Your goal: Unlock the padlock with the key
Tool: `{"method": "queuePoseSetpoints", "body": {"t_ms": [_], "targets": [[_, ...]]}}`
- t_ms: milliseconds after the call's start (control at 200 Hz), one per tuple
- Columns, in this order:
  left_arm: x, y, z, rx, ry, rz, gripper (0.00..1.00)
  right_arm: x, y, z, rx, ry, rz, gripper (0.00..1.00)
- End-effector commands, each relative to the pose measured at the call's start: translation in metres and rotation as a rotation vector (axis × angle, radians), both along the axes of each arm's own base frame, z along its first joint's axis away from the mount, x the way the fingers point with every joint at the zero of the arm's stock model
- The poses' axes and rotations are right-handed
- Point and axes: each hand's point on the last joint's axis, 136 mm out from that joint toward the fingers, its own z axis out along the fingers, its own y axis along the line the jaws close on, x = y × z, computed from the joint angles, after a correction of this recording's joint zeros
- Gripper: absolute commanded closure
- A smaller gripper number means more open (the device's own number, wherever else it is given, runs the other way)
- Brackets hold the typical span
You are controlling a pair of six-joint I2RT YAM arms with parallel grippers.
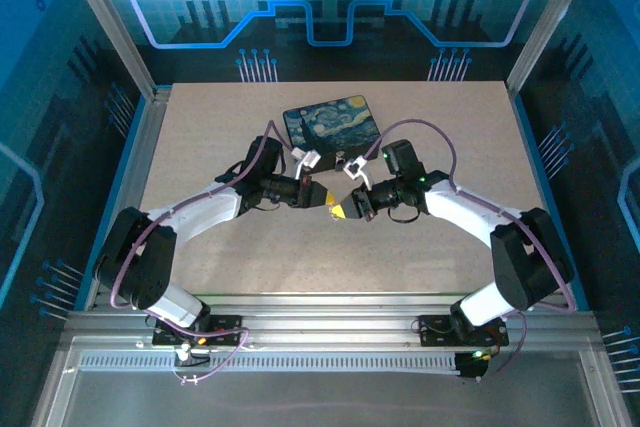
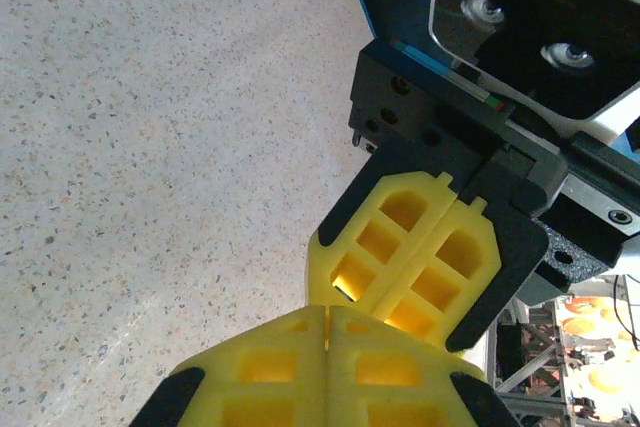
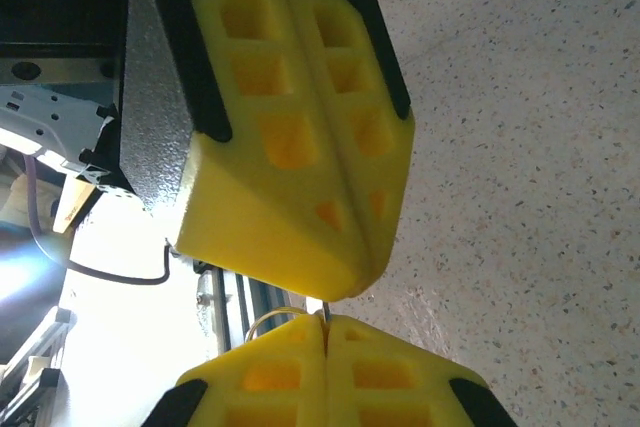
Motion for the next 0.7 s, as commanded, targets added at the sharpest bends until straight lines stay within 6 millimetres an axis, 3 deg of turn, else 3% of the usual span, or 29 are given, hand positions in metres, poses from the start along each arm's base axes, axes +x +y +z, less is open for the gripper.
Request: {"method": "queuePoseSetpoints", "body": {"t_ms": [0,180,280,405,695], "targets": [[0.0,-0.001,-0.005,0.019,0.014,-0.004,1.0,0.014,-0.005,0.008,0.022,-0.011,-0.035,0.93],[0.027,0.008,-0.014,0.075,0.026,0.149,1.0,0.018,-0.02,0.02,0.111,-0.015,-0.119,0.64],[0.039,0.007,-0.012,0.059,0.031,0.2,1.0,0.032,-0.026,0.027,0.131,-0.034,-0.248,0.58],[0.049,0.005,-0.013,0.028,0.055,0.239,1.0,0.047,-0.028,0.03,0.174,-0.013,-0.363,0.56],[0.066,0.006,-0.011,-0.034,0.072,0.343,1.0,0.065,-0.021,0.011,0.23,0.189,-0.541,0.58]]}}
